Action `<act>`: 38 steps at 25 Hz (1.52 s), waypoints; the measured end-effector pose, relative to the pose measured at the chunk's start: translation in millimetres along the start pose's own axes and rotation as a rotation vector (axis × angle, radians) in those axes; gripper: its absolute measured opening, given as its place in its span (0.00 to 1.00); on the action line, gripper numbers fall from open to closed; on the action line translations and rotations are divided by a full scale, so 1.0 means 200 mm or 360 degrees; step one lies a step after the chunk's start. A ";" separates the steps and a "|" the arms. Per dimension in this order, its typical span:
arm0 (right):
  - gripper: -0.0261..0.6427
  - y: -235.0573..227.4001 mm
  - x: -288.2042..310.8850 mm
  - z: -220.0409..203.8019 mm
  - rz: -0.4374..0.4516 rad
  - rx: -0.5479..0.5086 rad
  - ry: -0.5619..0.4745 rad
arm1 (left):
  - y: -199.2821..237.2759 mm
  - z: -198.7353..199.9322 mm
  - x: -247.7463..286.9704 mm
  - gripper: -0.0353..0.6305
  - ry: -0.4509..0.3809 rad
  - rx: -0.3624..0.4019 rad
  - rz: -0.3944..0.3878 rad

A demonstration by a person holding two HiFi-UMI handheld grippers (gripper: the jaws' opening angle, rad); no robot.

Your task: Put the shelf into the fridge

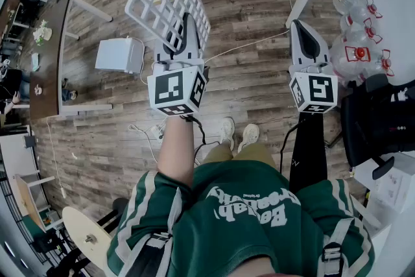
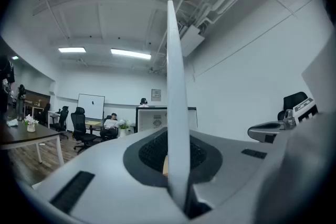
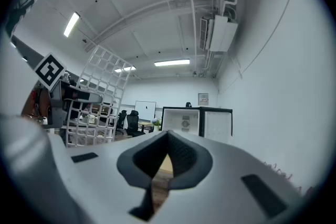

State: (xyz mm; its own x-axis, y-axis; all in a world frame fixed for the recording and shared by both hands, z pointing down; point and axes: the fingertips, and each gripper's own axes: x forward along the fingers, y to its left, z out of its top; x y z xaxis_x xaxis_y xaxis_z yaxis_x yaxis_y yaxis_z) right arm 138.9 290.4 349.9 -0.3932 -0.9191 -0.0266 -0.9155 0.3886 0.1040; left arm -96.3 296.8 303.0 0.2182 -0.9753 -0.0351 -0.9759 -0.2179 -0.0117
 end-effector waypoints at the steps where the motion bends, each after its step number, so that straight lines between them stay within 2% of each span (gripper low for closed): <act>1: 0.04 0.02 -0.01 0.01 -0.0012 -0.0003 0.0001 | 0.01 0.00 -0.02 0.09 -0.0003 -0.0008 -0.0007; 10: 0.04 0.31 -0.19 0.07 -0.0038 -0.0014 0.0049 | 0.15 0.01 -0.32 0.09 -0.0003 -0.0054 -0.0049; 17: 0.04 0.51 -0.35 0.16 -0.0109 -0.0023 0.0023 | 0.32 0.03 -0.56 0.09 -0.0002 0.0010 -0.0046; 22: 0.04 0.61 -0.42 0.19 -0.0109 -0.0062 0.0010 | 0.39 0.00 -0.65 0.09 0.0005 0.0024 -0.0044; 29: 0.04 0.61 -0.40 0.19 -0.0085 -0.0070 -0.0015 | 0.42 -0.02 -0.63 0.09 -0.0010 0.0099 -0.0023; 38: 0.04 0.47 -0.15 0.16 -0.0046 -0.0089 -0.0025 | 0.46 -0.02 -0.35 0.09 -0.0054 0.0114 -0.0034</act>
State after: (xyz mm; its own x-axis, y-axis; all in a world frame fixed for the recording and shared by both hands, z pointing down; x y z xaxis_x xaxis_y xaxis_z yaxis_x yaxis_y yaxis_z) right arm 60.9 356.6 327.7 -0.3682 -0.9286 -0.0462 -0.9205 0.3570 0.1586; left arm -202.5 345.5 307.6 0.2402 -0.9683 -0.0681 -0.9685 -0.2342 -0.0845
